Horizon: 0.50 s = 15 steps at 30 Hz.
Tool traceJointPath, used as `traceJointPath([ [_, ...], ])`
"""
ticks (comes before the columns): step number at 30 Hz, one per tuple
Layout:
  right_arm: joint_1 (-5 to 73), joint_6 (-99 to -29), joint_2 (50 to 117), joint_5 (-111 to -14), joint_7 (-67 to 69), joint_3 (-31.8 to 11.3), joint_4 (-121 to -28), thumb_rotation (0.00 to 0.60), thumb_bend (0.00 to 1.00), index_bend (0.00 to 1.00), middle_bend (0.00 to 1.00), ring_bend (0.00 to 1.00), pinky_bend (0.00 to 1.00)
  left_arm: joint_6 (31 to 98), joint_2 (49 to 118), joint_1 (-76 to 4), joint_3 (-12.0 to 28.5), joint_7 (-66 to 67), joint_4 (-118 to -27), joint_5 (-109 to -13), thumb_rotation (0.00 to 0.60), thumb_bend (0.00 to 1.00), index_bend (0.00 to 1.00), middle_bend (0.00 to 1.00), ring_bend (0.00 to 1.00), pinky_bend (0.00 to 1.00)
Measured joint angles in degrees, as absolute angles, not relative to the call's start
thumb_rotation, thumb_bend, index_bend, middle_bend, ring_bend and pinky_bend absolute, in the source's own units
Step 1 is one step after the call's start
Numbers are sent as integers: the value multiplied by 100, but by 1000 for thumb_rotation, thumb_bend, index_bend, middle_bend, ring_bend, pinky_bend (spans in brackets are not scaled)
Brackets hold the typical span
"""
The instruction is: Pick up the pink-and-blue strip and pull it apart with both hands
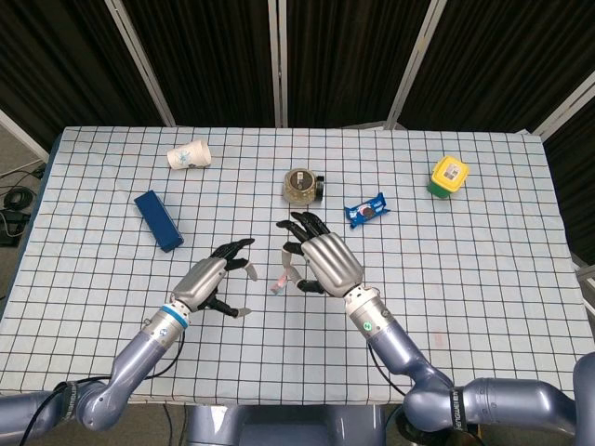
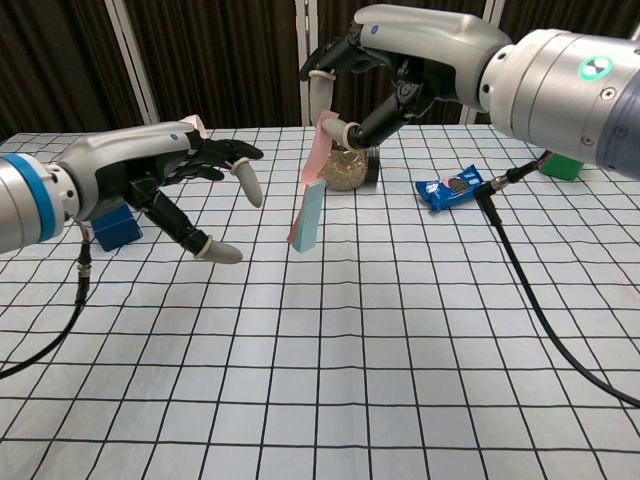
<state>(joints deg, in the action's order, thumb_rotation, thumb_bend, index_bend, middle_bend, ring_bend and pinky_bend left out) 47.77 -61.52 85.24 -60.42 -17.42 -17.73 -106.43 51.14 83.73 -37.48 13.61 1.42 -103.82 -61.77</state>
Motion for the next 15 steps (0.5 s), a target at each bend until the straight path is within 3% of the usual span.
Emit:
traceJointPath([
  [9, 4841, -6199, 8648, -5964, -1816, -1773, -10656, 600, 447, 720, 143, 0, 0, 5151, 8813, -4077, 1417, 475, -10225, -5637, 600, 110, 450, 0, 0, 0],
  [15, 4848, -6244, 8688, -5963, -1816, -1765, -10681, 600, 448, 720, 136, 0, 0, 5148, 8919, -4199, 1490, 528, -10195, -5259, 600, 232, 460, 0, 0, 0],
])
